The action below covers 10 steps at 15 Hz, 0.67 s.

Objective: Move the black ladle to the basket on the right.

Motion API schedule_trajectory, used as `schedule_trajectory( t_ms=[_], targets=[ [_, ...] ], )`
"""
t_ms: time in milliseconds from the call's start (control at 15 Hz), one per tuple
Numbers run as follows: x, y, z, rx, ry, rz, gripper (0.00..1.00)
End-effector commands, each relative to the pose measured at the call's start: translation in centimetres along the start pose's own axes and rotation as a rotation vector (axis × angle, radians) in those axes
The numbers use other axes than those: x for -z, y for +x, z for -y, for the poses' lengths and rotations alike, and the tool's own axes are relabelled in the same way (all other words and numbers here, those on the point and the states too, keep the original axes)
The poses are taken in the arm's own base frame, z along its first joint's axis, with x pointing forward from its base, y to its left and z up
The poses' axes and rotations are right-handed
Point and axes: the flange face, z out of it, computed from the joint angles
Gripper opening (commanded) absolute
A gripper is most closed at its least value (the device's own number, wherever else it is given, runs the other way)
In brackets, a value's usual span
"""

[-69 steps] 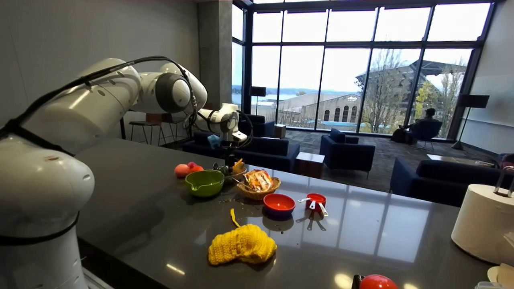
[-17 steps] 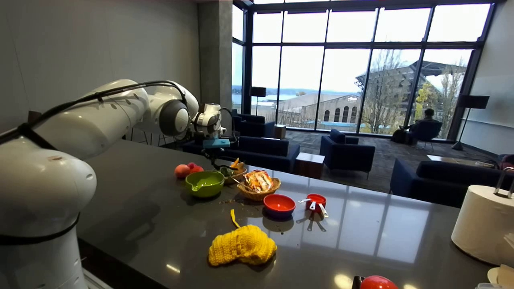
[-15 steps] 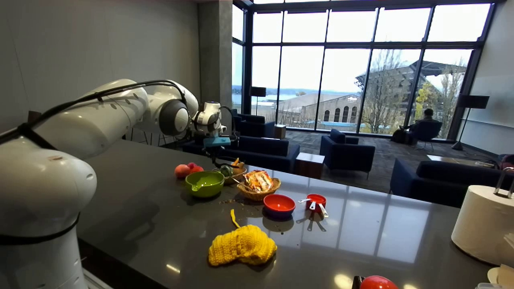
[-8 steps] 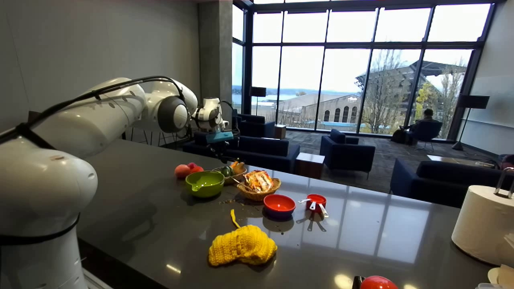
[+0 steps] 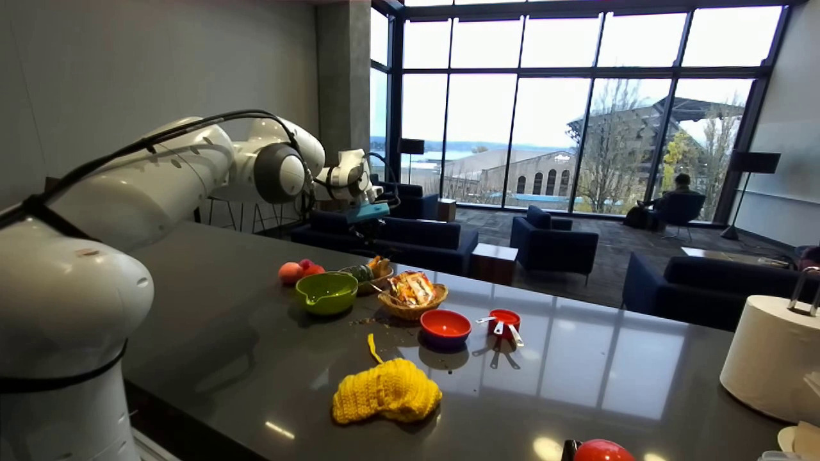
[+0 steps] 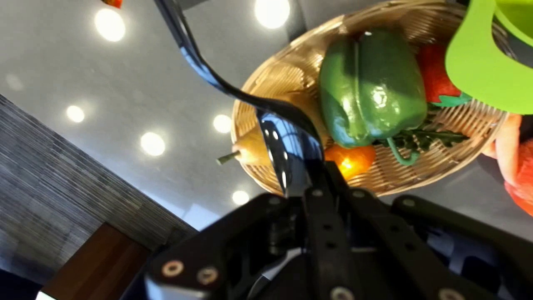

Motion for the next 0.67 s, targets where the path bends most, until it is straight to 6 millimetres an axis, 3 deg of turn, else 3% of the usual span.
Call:
schedule_trajectory(
  t_ms=[0,267,600],
  targets=[
    [1.7,-2.6,-2.1,-0.038,0.005,0.036,0.01],
    [1.9,-5.9,-3.5,-0.066,0.058,0.089,0.01],
    [1.4,-10.4,-3.4,-0.09,0.145,0.15,0.01]
  ],
)
